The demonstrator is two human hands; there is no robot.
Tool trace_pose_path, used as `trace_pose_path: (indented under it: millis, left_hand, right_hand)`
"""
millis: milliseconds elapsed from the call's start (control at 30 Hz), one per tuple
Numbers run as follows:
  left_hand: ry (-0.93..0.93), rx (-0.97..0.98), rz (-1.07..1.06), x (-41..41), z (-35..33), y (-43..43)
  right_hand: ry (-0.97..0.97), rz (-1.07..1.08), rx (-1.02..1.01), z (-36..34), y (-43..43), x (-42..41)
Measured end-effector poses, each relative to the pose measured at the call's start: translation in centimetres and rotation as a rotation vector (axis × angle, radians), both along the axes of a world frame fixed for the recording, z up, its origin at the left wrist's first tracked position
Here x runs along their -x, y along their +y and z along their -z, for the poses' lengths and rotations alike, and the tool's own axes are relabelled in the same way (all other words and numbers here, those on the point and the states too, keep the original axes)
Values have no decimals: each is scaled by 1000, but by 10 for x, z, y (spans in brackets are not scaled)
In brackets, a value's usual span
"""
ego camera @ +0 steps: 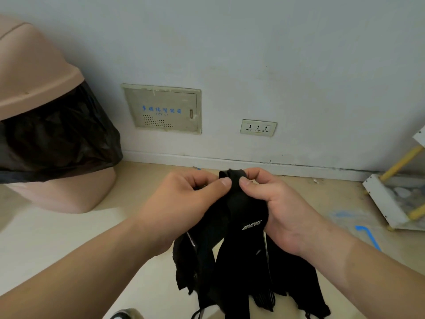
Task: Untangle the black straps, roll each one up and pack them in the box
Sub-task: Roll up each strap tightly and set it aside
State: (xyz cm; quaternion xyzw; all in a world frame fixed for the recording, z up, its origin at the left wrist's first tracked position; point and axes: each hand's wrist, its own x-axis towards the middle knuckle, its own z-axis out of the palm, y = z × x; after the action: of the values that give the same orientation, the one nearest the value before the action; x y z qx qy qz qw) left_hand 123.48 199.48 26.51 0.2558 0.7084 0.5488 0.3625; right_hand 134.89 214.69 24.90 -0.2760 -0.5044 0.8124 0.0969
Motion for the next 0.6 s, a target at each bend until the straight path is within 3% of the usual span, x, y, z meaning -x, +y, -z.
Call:
trace_pose_path:
  millis: [167, 300, 367, 500, 600]
  left_hand:
    - [71, -35, 70, 2, -2, -3]
    - [416, 20, 124, 6, -3, -7]
    - [577, 91, 79, 12, -1, -8]
    - [679, 134, -50, 16, 6, -6]
    - [771, 138, -121, 19, 11, -6]
  right_hand:
    - [-3, -32, 108, -8, 1, -5]
    - [23, -75, 145, -14, 8, -12]
    - [-66, -106, 80, -14, 8, -14]
    - [-273, -308, 117, -9, 6, -17]
    - [-247, -329, 129, -8, 8, -18]
